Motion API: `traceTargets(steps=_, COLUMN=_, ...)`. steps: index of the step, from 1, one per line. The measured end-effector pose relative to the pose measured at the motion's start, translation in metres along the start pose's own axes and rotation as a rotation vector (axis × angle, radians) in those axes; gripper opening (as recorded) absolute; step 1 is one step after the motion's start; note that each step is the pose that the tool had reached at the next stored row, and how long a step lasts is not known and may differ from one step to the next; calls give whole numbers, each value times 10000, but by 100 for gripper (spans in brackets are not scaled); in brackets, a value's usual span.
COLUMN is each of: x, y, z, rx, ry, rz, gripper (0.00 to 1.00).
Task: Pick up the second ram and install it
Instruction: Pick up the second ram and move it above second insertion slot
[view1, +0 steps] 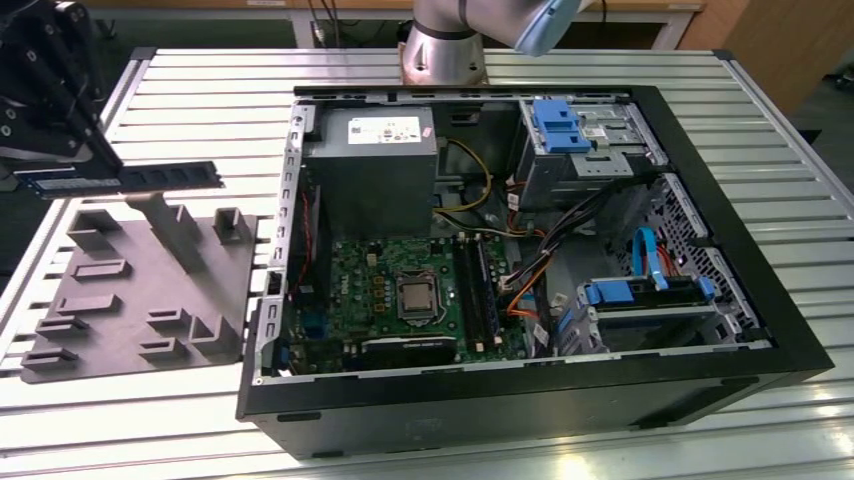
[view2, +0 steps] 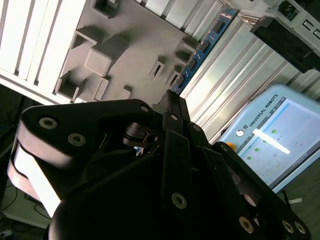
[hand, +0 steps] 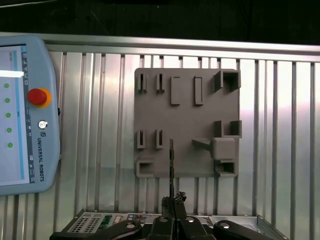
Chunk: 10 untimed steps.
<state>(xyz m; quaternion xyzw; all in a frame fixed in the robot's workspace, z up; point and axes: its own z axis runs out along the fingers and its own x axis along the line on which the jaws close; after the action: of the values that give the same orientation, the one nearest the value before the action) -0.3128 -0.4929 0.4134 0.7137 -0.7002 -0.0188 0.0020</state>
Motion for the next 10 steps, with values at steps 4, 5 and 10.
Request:
traceTargets(steps=4, x=-11, y=-10, z=0, rx=0, ry=0, rz=0, gripper=12)
traceTargets(steps=5, x=-15, y=-12, z=0, rx=0, ry=1, rz=0, gripper=12)
traceTargets(steps=10, x=-29, y=-27, z=0, rx=0, ry=0, rz=1, gripper=12)
